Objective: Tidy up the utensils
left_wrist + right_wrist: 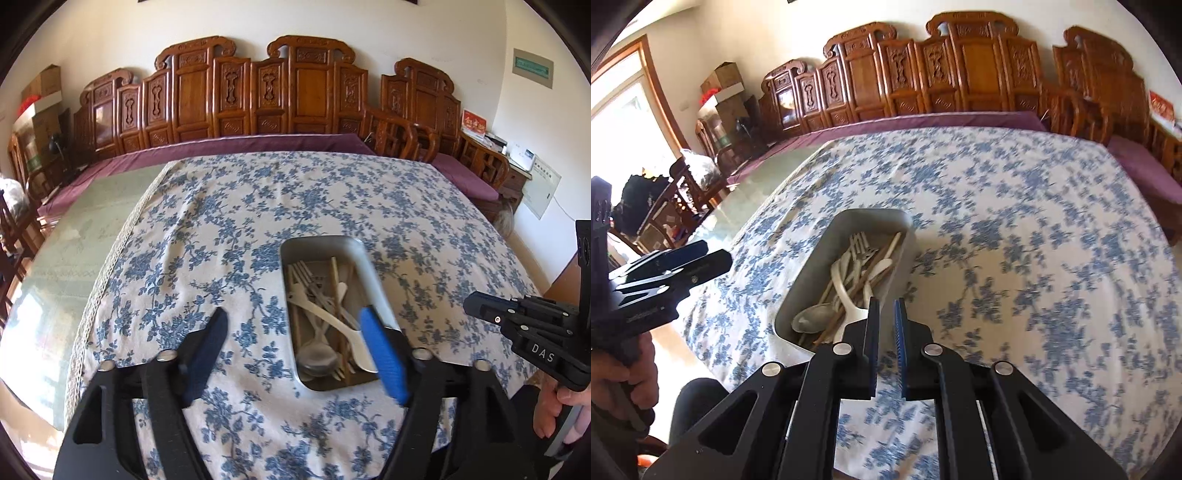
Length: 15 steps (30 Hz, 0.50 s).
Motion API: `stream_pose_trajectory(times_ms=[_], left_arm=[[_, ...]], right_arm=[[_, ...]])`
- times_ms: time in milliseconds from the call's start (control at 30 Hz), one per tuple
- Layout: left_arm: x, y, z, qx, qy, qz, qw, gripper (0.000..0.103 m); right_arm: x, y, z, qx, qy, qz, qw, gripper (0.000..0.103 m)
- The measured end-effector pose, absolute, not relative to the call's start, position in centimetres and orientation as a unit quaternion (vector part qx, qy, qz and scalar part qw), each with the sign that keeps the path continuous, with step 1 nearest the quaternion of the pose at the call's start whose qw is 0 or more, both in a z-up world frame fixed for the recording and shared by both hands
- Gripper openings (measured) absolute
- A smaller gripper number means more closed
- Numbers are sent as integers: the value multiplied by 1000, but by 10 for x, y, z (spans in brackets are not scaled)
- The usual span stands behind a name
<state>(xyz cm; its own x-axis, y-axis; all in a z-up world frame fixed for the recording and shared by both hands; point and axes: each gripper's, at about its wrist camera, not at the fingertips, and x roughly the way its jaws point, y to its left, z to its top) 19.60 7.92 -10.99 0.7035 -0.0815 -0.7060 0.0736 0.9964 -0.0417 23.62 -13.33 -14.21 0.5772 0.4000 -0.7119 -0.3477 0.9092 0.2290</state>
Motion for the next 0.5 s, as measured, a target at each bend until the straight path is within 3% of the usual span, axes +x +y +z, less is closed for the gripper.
stream_pose_trajectory(times_ms=[100, 167, 333, 500], left_arm=[[187, 70, -105, -3, 377, -42, 925, 89], [180, 64, -102, -4, 376, -44, 926, 92], [163, 45, -95, 0, 378, -48, 925, 95], [145, 30, -89, 6, 379, -43, 924, 95]], right_arm=[[224, -144, -136, 28, 397, 195, 897, 35], [218, -150, -133, 28, 390, 188, 901, 44], [196, -170, -120, 30, 369, 163, 915, 76], [175, -187, -106, 31, 349, 140, 926, 97]])
